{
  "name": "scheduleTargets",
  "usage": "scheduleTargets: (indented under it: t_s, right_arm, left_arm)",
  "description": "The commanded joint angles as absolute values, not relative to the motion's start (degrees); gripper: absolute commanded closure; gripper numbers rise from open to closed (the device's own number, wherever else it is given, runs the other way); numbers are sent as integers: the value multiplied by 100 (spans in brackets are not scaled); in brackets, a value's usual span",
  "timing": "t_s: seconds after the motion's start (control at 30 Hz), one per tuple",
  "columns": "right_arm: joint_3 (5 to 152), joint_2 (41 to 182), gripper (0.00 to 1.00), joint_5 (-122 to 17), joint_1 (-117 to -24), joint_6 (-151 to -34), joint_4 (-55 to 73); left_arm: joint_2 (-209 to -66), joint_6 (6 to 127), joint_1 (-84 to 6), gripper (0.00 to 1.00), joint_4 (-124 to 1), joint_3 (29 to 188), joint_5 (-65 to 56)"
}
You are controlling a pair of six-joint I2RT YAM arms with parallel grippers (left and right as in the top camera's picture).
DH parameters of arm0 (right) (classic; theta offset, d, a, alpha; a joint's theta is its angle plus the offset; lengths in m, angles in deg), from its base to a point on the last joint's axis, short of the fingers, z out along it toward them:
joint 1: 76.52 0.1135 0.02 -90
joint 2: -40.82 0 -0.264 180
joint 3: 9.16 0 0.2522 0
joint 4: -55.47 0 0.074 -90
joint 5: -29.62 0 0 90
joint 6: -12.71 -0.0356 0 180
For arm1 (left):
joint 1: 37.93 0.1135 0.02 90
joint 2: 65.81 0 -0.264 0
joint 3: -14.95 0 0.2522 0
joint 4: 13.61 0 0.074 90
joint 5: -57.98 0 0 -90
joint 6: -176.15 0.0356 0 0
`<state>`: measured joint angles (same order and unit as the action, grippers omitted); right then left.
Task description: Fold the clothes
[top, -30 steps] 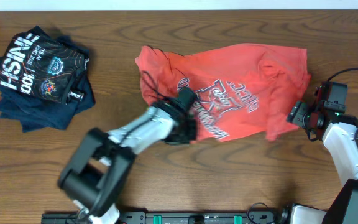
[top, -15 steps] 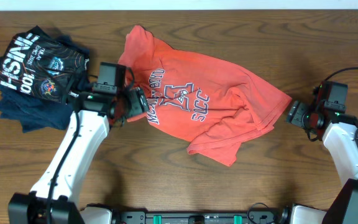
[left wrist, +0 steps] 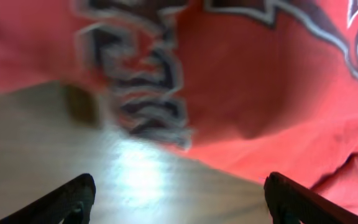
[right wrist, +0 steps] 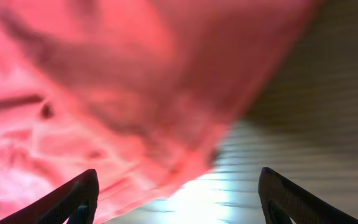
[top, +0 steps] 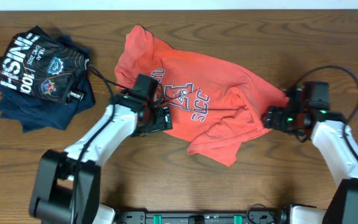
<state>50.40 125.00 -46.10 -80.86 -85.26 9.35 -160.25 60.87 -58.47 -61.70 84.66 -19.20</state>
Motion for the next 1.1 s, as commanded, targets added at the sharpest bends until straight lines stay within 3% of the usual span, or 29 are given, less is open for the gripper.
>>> scheduleTargets:
  t_s: [0.0,0.3,0.33,0.4,0.47,0.53,0.6,0.73,1.07]
  right_arm:
    - [5018,12764,19,-4446,-7614,-8405,959]
    - [5018,13868,23,-4501,-6877,-8637,1464]
    - [5018,13967,27,-4534,-6840,-8674,1543]
    - [5018,14111,48,-4601,-6796,-8753,1683]
    - [5018,14172,79,-4728,-6794,-8821,1764]
    - [5027,14161,99,-4949,-6803,-8832,1777]
    - [5071,14104,99,-5334,-6838,-8945,1759]
    - [5425,13731,99,-6206,-7111,-8947,1425]
    - [7761,12942,99,-6741,-8009,-8403,726]
  left_arm:
    - [-16213,6032,-5919,12,-5892,8422,-1861]
    - [-16516,6037,-6063,13,-5295,8422,-1657]
    - [-16516,6037,-6063,14,-5298,8422,-1657]
    - [-16516,6037,-6063,14,-5295,8422,-1657]
    - [-16516,6037,-6063,16,-5293,8422,-1657]
    - [-16516,6034,-6063,21,-5289,8422,-1657]
    - [-16516,6037,-6063,41,-5291,8422,-1657]
    - [-16516,6037,-6063,94,-5291,8422,-1660]
    - [-16501,6039,-6063,94,-5232,8422,-1480]
